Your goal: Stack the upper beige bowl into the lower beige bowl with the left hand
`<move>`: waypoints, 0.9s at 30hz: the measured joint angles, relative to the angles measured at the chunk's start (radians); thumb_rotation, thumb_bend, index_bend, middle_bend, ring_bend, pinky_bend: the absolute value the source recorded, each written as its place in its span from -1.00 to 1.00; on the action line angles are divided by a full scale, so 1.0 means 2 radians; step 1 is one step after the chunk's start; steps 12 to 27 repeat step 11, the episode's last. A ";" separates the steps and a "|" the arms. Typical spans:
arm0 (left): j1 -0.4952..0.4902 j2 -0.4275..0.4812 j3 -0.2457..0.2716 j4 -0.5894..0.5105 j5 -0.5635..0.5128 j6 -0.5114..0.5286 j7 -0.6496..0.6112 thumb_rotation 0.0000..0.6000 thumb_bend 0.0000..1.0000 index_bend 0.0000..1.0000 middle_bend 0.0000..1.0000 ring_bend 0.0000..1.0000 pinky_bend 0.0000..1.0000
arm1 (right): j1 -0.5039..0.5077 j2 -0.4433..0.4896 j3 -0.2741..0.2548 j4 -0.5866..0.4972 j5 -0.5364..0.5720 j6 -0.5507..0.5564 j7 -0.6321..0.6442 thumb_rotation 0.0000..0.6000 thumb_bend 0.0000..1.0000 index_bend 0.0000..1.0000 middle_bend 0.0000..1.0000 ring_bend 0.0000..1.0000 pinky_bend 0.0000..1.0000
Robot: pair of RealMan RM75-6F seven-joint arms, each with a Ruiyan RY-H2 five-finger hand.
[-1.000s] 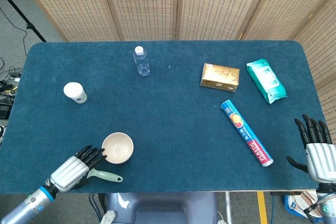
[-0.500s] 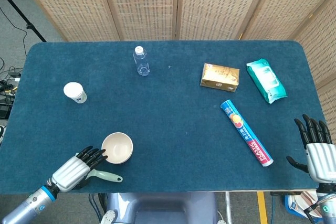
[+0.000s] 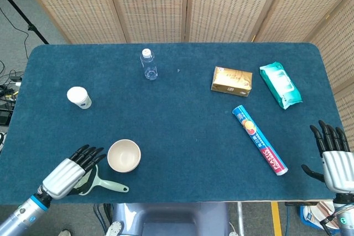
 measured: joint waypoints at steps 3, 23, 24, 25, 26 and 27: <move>0.016 0.005 -0.016 -0.003 -0.015 0.035 0.000 1.00 -0.76 -1.00 -1.00 -1.00 -1.00 | 0.000 0.000 0.000 0.000 -0.002 0.000 0.002 1.00 -1.00 -1.00 -1.00 -1.00 -1.00; 0.076 -0.013 -0.082 -0.015 -0.134 0.117 0.040 1.00 -0.87 -1.00 -1.00 -1.00 -1.00 | 0.002 -0.009 0.003 0.018 -0.008 0.008 0.002 1.00 -1.00 -1.00 -1.00 -1.00 -1.00; 0.076 -0.013 -0.082 -0.015 -0.134 0.117 0.040 1.00 -0.87 -1.00 -1.00 -1.00 -1.00 | 0.002 -0.009 0.003 0.018 -0.008 0.008 0.002 1.00 -1.00 -1.00 -1.00 -1.00 -1.00; 0.076 -0.013 -0.082 -0.015 -0.134 0.117 0.040 1.00 -0.87 -1.00 -1.00 -1.00 -1.00 | 0.002 -0.009 0.003 0.018 -0.008 0.008 0.002 1.00 -1.00 -1.00 -1.00 -1.00 -1.00; 0.076 -0.013 -0.082 -0.015 -0.134 0.117 0.040 1.00 -0.87 -1.00 -1.00 -1.00 -1.00 | 0.002 -0.009 0.003 0.018 -0.008 0.008 0.002 1.00 -1.00 -1.00 -1.00 -1.00 -1.00; 0.076 -0.013 -0.082 -0.015 -0.134 0.117 0.040 1.00 -0.87 -1.00 -1.00 -1.00 -1.00 | 0.002 -0.009 0.003 0.018 -0.008 0.008 0.002 1.00 -1.00 -1.00 -1.00 -1.00 -1.00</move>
